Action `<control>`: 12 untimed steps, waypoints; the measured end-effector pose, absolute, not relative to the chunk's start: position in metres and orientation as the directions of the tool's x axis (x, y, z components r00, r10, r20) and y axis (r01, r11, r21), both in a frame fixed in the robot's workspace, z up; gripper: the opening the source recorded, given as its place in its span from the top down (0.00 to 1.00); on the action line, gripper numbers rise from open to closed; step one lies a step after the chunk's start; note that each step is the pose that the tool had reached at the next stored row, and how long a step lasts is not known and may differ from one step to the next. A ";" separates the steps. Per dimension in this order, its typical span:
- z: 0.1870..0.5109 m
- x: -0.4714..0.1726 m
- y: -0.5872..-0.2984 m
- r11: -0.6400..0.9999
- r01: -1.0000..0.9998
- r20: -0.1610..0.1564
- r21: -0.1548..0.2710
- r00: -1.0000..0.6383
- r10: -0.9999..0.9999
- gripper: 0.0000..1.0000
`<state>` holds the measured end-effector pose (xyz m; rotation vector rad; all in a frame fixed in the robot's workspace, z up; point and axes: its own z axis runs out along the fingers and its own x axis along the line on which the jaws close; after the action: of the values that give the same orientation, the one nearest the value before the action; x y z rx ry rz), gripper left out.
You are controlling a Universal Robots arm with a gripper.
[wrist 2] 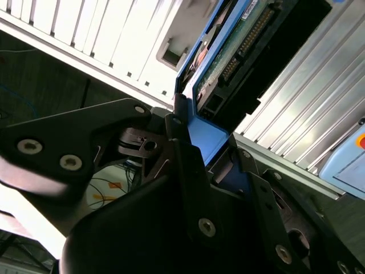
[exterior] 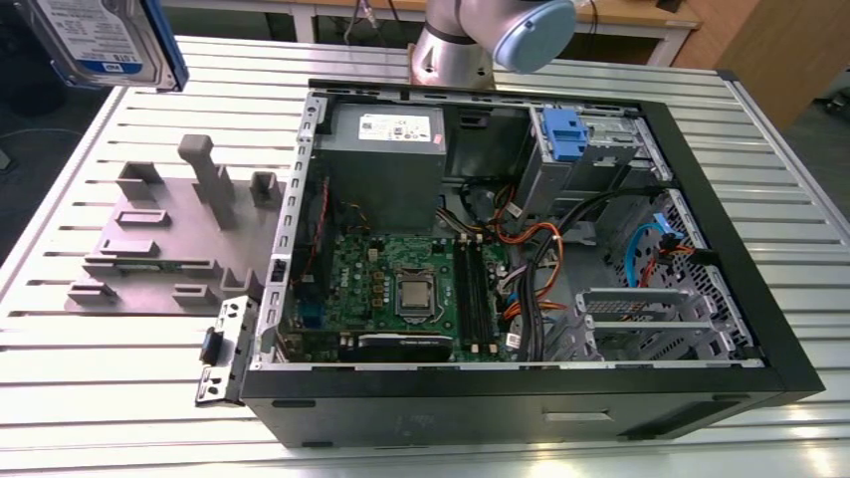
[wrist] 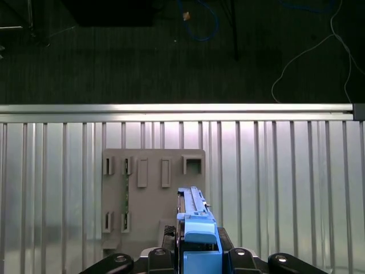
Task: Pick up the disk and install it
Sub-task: 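Pick up the disk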
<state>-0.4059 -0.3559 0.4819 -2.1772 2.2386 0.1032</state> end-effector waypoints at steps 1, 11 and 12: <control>0.482 -0.405 -0.356 0.027 -0.999 -0.058 0.035 -0.029 -0.998 0.64; 0.482 -0.395 -0.363 0.027 -0.999 -0.058 0.035 -0.029 -0.998 0.64; 0.482 -0.394 -0.363 0.027 -0.999 -0.058 0.035 -0.029 -0.998 0.64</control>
<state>-0.3936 -0.3631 0.4819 -2.1777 2.2390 0.1024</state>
